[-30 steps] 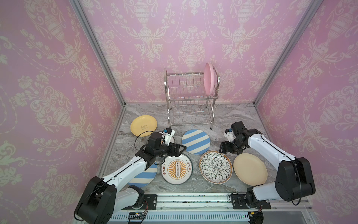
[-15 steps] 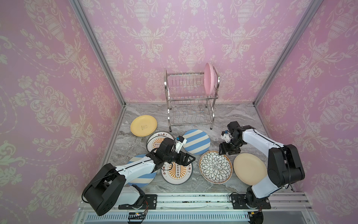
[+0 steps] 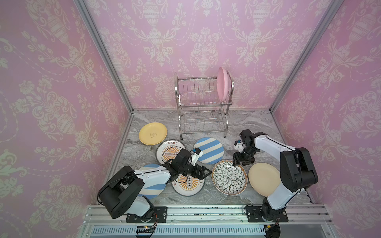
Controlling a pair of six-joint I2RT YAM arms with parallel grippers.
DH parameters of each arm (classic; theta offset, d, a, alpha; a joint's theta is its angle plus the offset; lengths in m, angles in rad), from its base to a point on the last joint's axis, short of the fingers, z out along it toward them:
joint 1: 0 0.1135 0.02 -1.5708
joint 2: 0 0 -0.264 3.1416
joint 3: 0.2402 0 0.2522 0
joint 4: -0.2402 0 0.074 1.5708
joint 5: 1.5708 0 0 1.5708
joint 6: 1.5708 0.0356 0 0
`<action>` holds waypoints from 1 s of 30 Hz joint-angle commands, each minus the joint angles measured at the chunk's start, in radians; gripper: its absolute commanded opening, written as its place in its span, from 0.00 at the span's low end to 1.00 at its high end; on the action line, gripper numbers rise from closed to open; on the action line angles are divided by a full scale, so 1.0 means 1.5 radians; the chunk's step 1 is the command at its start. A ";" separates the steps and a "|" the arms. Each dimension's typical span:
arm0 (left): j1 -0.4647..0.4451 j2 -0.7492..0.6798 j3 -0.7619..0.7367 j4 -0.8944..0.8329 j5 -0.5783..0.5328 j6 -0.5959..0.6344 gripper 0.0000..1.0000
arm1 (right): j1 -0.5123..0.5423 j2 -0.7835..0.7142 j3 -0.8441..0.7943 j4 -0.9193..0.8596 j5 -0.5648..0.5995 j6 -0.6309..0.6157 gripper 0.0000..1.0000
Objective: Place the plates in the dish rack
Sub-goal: 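Move both grippers toward the blue-and-white striped plate nearest the rack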
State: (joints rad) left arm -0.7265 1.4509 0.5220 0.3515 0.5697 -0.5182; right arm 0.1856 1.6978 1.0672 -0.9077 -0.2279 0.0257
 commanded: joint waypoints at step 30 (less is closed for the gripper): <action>0.075 -0.096 0.108 -0.170 -0.145 0.073 0.99 | 0.002 -0.149 -0.073 0.311 -0.141 0.236 0.65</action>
State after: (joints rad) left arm -0.6571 1.3106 0.6579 0.1387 0.4263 -0.4583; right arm 0.1856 1.4807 1.0088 -0.6422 -0.3588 0.2363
